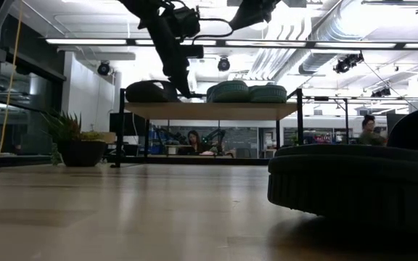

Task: Pick and place slides into the shelf
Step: Put the top black slide on the shelf

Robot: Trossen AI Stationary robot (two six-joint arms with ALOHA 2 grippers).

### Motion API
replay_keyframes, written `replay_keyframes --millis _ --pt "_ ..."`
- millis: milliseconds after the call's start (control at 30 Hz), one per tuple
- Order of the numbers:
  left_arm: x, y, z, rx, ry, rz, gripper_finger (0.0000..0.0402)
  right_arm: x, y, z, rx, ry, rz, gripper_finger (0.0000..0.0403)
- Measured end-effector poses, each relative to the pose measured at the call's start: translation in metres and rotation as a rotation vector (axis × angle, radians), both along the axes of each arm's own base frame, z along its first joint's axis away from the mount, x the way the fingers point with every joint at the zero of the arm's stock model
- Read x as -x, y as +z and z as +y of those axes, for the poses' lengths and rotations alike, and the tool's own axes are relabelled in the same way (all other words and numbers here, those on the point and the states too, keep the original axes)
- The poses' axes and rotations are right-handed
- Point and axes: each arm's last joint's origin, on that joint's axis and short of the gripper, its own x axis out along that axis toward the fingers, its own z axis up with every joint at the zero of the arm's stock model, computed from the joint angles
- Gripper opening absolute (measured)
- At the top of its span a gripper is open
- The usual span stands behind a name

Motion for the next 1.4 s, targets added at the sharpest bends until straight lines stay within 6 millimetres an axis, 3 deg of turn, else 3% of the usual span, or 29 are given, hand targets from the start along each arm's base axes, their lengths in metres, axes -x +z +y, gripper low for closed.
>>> replay_keyframes --millis 600,1400 --pt "0.0017 0.0016 0.0049 -0.097 0.151 0.03 0.0184 0.0 0.0 0.0 -0.001 0.0 -0.001 0.0131" --pt "0.0013 0.0021 0.0046 -0.126 0.187 0.04 0.0184 -0.0002 -0.0002 0.0 -0.001 0.001 0.0 0.0131"
